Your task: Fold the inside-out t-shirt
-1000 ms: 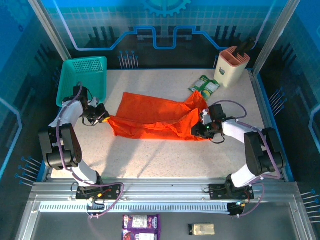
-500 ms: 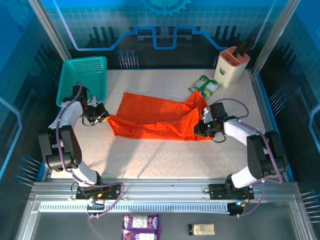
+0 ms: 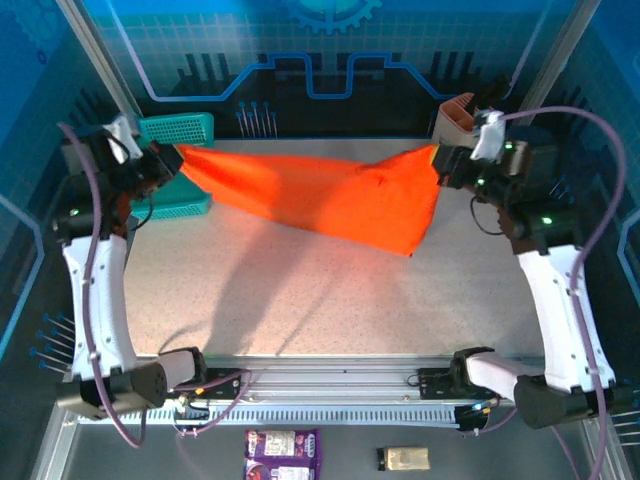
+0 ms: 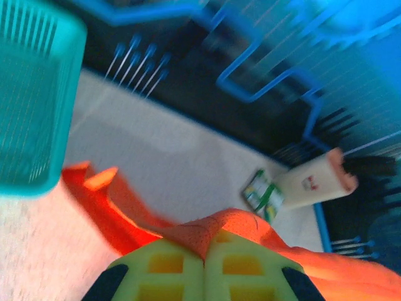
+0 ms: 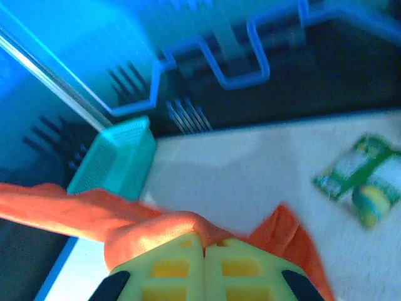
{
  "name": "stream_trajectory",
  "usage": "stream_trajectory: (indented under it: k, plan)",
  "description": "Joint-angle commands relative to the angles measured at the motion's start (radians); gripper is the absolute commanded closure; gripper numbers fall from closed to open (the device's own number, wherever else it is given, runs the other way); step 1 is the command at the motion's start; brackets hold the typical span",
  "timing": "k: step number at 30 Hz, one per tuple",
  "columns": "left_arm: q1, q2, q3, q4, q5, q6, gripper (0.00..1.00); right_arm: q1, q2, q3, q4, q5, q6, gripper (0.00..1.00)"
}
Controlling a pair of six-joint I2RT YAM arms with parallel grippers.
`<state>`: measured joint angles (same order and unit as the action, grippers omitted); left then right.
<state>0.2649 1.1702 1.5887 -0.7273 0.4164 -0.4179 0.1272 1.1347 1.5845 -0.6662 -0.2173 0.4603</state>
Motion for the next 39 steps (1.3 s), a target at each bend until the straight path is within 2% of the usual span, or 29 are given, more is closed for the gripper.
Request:
stream_trajectory:
  k: [1,6,12,17,21,24,29,33,36,38,39]
  plan:
    - [0.013,-0.076,0.118,0.017,-0.003,-0.016,1.00,-0.020,-0.040,0.157,-0.110,0.083,-0.039,1.00]
    - [0.012,-0.181,0.219,0.066,-0.048,-0.005,1.00,-0.022,-0.096,0.353,-0.114,0.158,-0.079,1.00]
    - [0.013,-0.283,0.267,0.138,-0.091,-0.002,1.00,-0.022,-0.162,0.469,-0.068,0.233,-0.135,1.00]
    - [0.013,-0.206,0.354,0.120,-0.065,-0.010,1.00,-0.022,-0.050,0.642,-0.121,0.235,-0.170,1.00]
    - [0.013,-0.092,0.364,0.136,0.000,-0.037,1.00,-0.022,0.092,0.731,-0.146,0.202,-0.170,1.00]
    - [0.013,-0.007,0.305,0.158,0.036,-0.056,1.00,-0.022,0.181,0.704,-0.136,0.170,-0.159,1.00]
    - [0.004,0.100,0.095,0.217,0.059,-0.070,1.00,-0.018,0.268,0.432,-0.016,0.122,-0.127,1.00]
    - [-0.022,0.220,-0.106,0.279,0.025,-0.080,1.00,-0.016,0.362,0.185,0.134,0.114,-0.106,1.00]
    - [-0.061,0.380,-0.173,0.319,-0.026,-0.089,1.00,-0.020,0.491,0.097,0.232,0.126,-0.092,1.00]
    - [-0.087,0.514,-0.137,0.308,-0.080,-0.079,0.86,-0.025,0.612,0.104,0.269,0.140,-0.080,1.00]
    - [-0.100,0.581,-0.092,0.284,-0.126,-0.071,0.73,-0.030,0.678,0.129,0.279,0.140,-0.074,0.93]
